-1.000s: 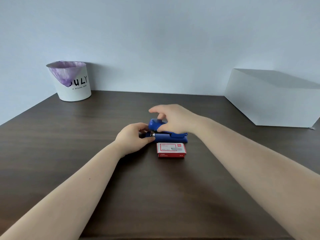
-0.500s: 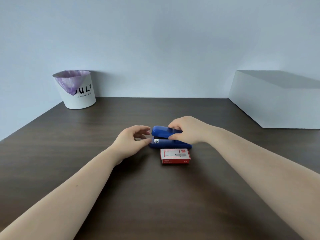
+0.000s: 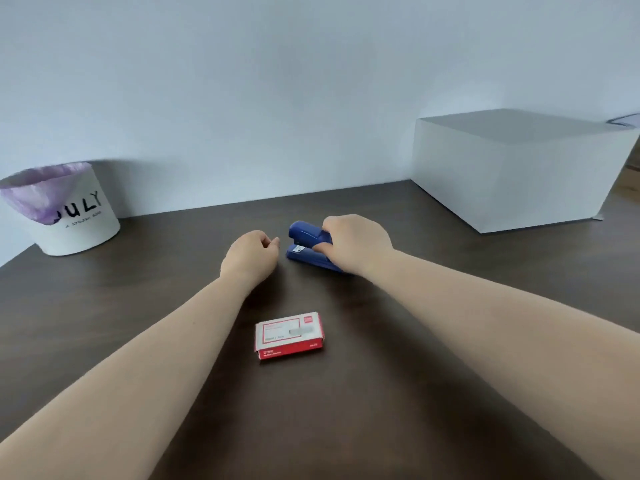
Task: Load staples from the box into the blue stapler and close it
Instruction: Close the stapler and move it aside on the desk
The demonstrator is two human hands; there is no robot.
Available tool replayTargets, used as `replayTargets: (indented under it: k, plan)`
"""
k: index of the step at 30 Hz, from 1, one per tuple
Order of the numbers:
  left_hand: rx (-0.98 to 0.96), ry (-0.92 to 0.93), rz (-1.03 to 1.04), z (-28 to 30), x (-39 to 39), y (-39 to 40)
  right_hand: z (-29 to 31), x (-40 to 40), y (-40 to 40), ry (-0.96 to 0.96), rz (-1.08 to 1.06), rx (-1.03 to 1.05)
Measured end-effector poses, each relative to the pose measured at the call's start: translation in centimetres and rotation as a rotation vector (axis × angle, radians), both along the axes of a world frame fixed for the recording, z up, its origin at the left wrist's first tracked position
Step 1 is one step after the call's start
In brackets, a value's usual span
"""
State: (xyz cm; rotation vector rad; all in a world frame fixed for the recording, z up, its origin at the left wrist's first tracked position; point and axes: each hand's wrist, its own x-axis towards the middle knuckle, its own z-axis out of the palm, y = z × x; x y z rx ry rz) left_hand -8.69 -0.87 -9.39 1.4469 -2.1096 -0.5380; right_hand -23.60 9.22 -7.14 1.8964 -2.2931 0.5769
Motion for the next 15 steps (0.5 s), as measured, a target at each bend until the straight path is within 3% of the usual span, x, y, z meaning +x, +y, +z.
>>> replayTargets:
  k: [6,15]
  plan:
    - [-0.029,-0.005,-0.221,-1.0,-7.5,-3.6,-0.8,-8.7,-2.4,0.081,-0.190,-0.056]
    - [-0.042,0.031,-0.357,-1.1,-15.3,-8.3,-1.2,-17.4,-6.9,0.115,-0.380,-0.165]
